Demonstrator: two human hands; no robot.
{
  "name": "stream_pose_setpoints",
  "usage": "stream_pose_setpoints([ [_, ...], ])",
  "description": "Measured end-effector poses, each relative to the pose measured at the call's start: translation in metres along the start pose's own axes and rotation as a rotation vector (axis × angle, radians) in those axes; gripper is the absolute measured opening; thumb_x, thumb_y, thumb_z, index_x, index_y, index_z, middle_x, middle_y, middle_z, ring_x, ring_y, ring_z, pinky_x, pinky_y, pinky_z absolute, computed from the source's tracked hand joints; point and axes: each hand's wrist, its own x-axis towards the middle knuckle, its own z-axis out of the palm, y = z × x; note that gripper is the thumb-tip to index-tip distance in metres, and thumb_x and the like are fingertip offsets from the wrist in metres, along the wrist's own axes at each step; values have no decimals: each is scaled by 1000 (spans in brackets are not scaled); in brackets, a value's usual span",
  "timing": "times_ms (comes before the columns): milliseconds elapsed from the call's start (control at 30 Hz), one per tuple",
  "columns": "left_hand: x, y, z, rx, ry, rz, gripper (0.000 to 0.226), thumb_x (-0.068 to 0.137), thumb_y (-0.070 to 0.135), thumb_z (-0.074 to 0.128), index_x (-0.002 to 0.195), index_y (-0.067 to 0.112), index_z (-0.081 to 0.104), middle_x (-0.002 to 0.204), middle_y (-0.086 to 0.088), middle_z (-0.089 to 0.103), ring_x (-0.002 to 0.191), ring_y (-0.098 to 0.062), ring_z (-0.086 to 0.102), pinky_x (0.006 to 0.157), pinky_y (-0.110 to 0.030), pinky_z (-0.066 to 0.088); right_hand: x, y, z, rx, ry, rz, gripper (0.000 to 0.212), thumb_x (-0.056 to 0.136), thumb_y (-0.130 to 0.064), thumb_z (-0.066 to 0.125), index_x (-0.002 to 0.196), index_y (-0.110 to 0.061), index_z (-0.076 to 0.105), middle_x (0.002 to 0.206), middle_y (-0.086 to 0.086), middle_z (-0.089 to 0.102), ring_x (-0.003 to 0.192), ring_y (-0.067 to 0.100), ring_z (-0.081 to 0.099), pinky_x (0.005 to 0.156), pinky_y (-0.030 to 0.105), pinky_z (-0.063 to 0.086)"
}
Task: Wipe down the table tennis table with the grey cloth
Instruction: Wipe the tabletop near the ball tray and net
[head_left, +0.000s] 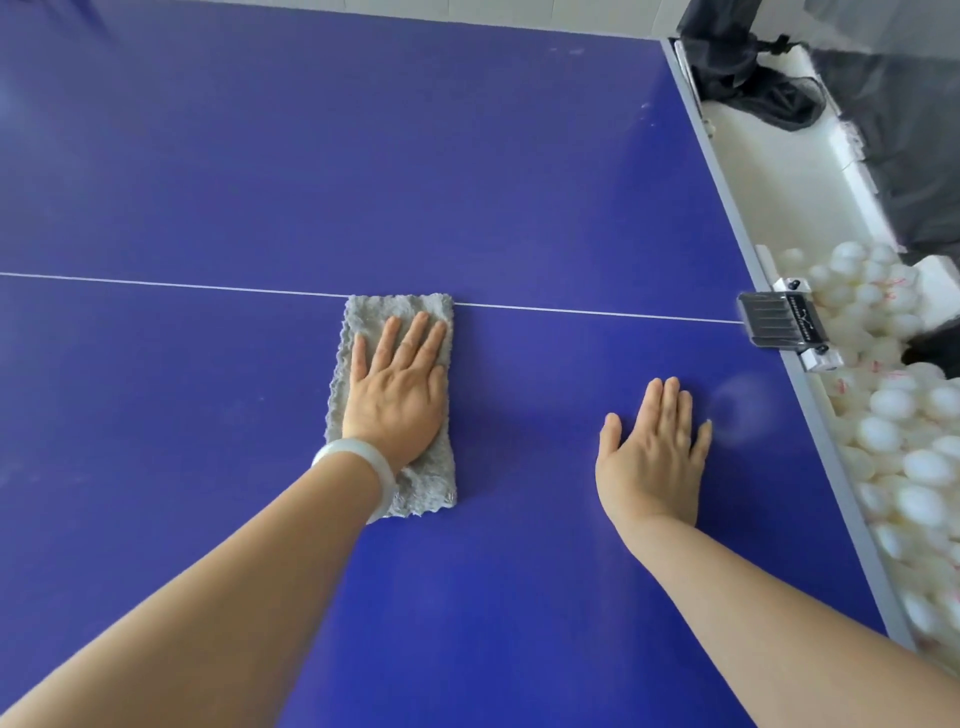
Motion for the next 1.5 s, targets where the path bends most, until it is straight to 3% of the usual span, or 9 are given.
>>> stream_pose_setpoints([
  [100,-42,18,2,-32,39,-131,57,103,38,18,159,31,4,166,12,-1,153,-18,-10,122,-50,-7,1,-1,0,10,-8,8,70,101,-46,18,158,-9,4,167,7,2,154,21,1,124,47,1],
  [233,-121,81,22,-37,-63,291,57,104,36,21,159,25,11,166,7,7,153,-22,-7,122,-56,5,-1,-1,-6,20,-40,-15,69,102,-45,22,158,-7,4,167,8,2,154,22,1,124,47,0],
  [333,-124,34,8,-6,-112,427,57,103,38,19,159,32,9,166,13,3,152,-14,-12,123,-49,-4,-2,1,-7,31,-28,-36,69,102,-43,26,158,-6,8,167,10,4,154,23,3,124,48,1],
  [533,-106,-65,-18,53,-2,-71,60,99,43,7,158,34,1,165,14,-5,151,-11,-16,123,-43,-9,-2,-4,-3,1,-23,-28,69,102,-41,24,158,-3,9,166,13,7,154,25,5,124,50,1],
  [833,-105,-62,-15,22,-33,-49,63,97,46,1,159,33,2,166,12,0,152,-14,-11,123,-45,-9,-99,-73,0,-8,-67,-452,64,104,-34,34,157,-3,14,165,13,11,153,27,10,124,45,3],
  [1100,-127,-37,-12,7,-21,-51,60,103,38,14,159,25,-1,167,6,-5,152,-21,-16,122,-49,-9,-114,-86,7,-2,-55,-394,64,103,-36,23,159,-9,7,167,6,4,154,20,3,125,44,2],
  [1300,-189,-66,-17,1,-91,263,57,103,38,17,159,30,7,166,11,0,152,-13,-10,124,-42,-7,-113,-85,4,19,-56,-387,63,103,-35,26,159,-10,9,167,6,5,154,19,3,125,43,0],
  [1400,-174,-116,-33,43,-47,-13,56,104,37,16,159,32,4,166,12,-1,152,-12,-11,123,-41,-7,-114,-85,5,13,-40,-392,63,103,-34,27,158,-8,11,166,8,8,154,22,5,125,45,2],
  [1500,-177,-97,-25,-12,11,-250,58,103,36,16,159,29,1,166,10,-5,152,-16,-12,123,-43,-10,-114,-88,5,24,-40,-390,63,103,-34,26,158,-7,11,166,8,8,154,22,5,125,45,1],
])
